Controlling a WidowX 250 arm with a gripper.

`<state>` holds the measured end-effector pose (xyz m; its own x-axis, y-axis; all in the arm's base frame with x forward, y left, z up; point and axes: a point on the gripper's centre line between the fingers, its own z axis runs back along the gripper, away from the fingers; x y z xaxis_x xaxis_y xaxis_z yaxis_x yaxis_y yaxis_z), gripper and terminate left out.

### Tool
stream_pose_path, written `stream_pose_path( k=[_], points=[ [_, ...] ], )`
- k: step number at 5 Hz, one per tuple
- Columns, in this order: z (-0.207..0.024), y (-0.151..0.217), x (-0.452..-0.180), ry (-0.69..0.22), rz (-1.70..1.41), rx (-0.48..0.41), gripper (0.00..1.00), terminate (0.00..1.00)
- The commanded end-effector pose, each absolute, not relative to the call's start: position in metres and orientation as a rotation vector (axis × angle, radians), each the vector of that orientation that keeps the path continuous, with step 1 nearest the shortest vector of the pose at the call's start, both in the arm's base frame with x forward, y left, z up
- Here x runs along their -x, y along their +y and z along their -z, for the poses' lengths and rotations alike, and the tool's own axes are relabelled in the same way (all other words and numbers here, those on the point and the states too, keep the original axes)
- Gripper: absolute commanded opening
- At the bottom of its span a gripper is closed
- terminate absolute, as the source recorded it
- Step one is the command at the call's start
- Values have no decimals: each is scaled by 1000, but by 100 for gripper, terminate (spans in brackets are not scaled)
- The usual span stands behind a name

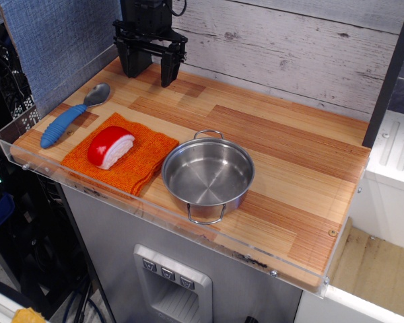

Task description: Pick up blue spoon and place it above orange towel

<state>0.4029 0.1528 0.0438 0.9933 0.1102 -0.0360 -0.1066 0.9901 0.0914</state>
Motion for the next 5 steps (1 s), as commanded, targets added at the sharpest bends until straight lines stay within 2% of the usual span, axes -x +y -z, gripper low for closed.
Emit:
stream_pose_path(
  k=[1,3,4,5],
  points=[
    [-44,153,-403,41,-109,-89,100,0],
    [-69,139,-369,-14,-39,-57,100,0],
    [-76,146,-358,-44,-48,-56,100,0],
    [-68,169,-354,-31,-101,-67,100,0]
  ],
)
